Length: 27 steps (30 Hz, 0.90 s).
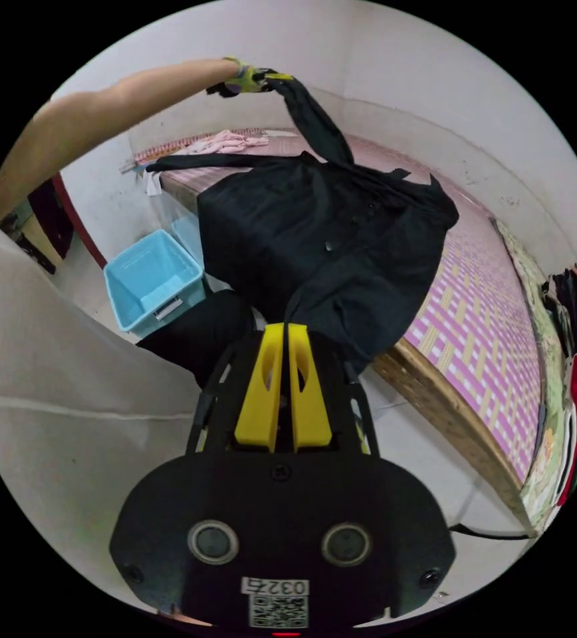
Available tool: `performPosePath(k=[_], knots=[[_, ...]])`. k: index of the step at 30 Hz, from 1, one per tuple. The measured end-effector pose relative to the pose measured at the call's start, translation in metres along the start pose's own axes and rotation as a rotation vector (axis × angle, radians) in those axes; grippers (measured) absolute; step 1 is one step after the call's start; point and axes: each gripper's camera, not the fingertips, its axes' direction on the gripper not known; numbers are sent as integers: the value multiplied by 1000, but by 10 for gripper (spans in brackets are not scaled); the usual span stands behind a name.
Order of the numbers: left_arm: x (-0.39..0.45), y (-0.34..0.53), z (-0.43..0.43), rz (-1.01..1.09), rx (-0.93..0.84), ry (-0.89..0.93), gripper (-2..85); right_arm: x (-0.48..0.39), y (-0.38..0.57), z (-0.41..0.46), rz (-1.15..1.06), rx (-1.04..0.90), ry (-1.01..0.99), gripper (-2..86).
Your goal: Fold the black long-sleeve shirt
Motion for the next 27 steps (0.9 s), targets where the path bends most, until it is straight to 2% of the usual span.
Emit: performPosePath(k=[9, 13, 17, 19, 24, 27], knots=[[26, 29, 3, 65, -46, 186, -16, 30, 0, -26, 35, 15, -47, -6], [42, 38, 1, 130, -70, 116, -16, 49, 5, -19, 64, 18, -96, 19], [29, 48, -1, 83, -75, 95, -16, 79, 13, 11, 94, -99, -362, 53], [29, 54, -4, 92, -74, 136, -16, 100, 29, -3, 165, -19, -408, 52], [42, 73, -2, 153, -153, 186, -16, 180, 97, -39, 439, 161, -336, 61], [44, 83, 5, 165, -189, 209, -16, 217, 121, -35, 470, 230, -415, 86]])
